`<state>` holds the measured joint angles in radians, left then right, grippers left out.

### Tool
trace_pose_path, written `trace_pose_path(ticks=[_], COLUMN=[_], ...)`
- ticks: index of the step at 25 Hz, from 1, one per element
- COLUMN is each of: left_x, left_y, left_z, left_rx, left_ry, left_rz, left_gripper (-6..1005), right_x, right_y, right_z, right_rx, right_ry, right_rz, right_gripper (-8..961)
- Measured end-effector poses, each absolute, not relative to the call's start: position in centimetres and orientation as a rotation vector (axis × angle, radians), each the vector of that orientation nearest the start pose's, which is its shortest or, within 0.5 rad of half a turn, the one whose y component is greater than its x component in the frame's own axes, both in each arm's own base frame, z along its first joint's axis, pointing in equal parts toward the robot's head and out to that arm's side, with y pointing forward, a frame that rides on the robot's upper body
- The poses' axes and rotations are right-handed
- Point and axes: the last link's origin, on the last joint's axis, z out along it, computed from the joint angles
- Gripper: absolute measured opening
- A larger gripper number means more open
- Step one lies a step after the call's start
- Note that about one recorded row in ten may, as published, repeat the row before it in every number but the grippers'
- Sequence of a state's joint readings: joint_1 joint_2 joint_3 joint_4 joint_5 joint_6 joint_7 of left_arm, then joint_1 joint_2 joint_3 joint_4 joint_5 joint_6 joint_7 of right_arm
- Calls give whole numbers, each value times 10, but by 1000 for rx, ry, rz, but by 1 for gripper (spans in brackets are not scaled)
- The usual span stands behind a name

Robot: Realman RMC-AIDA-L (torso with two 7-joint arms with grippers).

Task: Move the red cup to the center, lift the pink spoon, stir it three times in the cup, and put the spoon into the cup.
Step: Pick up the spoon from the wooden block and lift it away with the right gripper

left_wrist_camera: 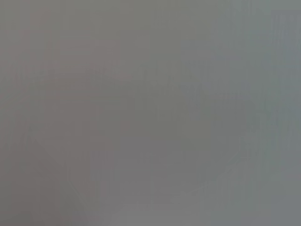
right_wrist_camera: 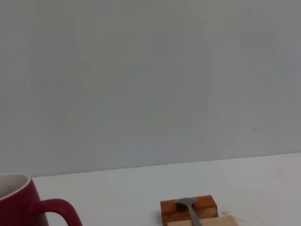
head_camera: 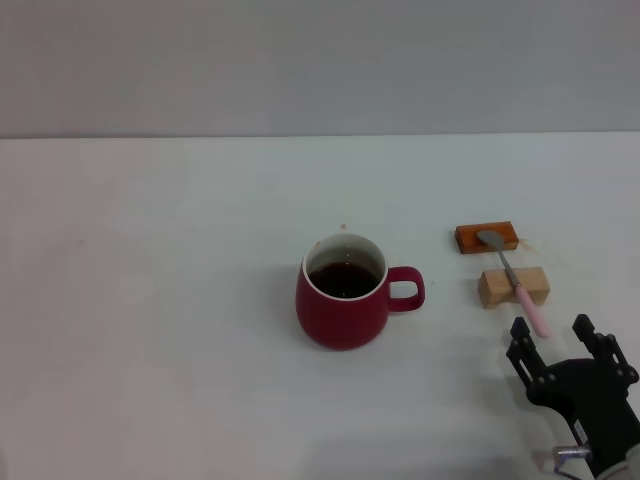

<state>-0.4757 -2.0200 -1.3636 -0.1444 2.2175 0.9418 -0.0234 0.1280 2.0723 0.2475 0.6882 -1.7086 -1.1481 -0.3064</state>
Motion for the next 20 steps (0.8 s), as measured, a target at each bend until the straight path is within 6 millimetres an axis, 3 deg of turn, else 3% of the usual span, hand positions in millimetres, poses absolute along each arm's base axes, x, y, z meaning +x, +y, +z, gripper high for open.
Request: trace_pose_path(ticks=[20], left_x=[-391], left_y=[358], left_z=[69], left_rx=[-1103], left_ry=[-754], left_rz=[-515], left_gripper=[847], right_x=[302], right_y=[239], right_z=[-108], right_rx=[-1716], right_ry=[779], right_rz=[561], right_gripper=[735])
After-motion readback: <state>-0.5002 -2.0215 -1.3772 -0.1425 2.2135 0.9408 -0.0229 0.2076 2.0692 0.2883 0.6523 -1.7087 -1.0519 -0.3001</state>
